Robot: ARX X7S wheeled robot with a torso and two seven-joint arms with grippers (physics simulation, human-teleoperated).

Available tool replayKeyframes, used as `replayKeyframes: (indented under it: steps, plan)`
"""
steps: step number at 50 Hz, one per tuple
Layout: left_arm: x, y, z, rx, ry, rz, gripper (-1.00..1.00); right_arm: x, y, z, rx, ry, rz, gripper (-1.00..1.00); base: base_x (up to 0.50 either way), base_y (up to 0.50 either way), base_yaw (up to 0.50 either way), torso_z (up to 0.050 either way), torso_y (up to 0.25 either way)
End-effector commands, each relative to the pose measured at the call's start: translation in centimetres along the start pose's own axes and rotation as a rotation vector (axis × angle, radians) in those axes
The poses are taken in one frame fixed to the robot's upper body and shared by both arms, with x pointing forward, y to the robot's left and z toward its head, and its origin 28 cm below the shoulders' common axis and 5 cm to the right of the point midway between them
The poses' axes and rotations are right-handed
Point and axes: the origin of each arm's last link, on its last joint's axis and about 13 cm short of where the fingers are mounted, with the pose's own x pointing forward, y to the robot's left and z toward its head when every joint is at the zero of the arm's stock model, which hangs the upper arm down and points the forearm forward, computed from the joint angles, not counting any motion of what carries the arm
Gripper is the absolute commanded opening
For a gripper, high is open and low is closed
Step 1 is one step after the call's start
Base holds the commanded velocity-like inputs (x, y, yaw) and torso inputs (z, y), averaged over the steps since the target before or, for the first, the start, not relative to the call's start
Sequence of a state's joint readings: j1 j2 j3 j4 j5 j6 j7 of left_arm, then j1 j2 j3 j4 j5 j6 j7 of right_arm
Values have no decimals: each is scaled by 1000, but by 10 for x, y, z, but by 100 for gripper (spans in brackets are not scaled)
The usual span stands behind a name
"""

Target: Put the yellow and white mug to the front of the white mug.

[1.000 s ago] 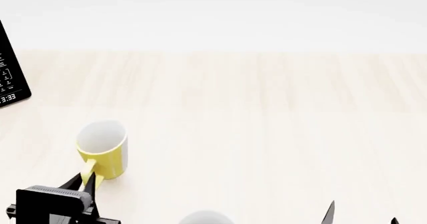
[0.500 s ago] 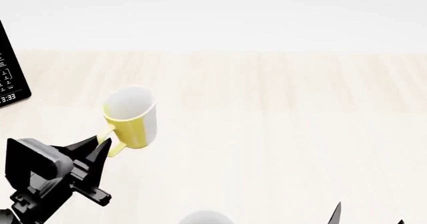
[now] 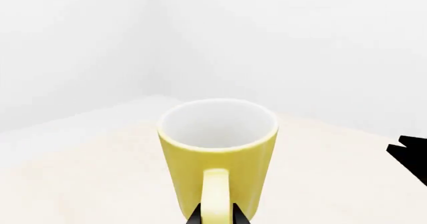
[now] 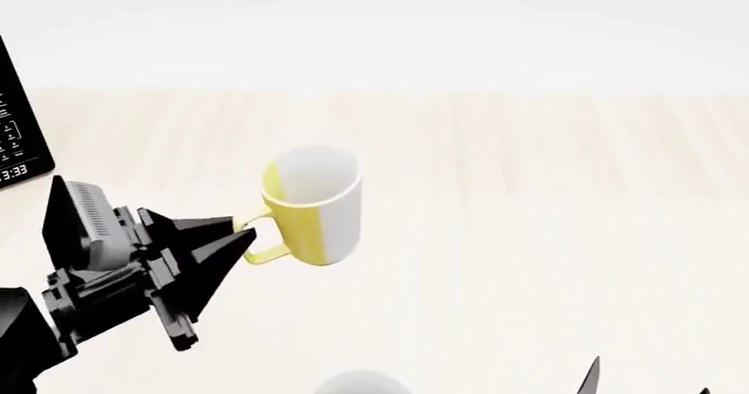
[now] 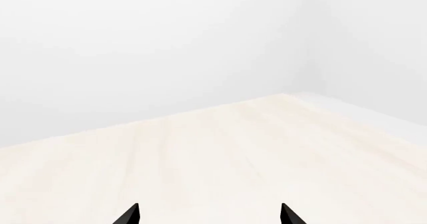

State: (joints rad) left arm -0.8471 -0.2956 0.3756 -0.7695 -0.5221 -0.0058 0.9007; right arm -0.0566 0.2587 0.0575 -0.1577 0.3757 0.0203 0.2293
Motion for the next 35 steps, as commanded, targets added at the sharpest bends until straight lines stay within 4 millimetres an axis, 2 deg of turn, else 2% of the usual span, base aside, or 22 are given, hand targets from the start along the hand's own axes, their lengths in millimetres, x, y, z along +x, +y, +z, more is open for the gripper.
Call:
replayKeyframes:
  steps: [1,14,30,35]
  plan:
    - [16,3,15,-44,-22,-179,-100,0,0,0,-6,-1,-2,100,0,0,0,0,0]
    - [32,-8,11,-15,-28,-251,-100,0,0,-2,-6,3,1,100,0,0,0,0,0]
    - [30,-11,4,-8,-19,-248,-100,0,0,-2,-4,4,3,100,0,0,0,0,0]
    - [29,-11,-6,-19,-6,-248,-100,0,1,-2,-5,6,7,100,0,0,0,0,2]
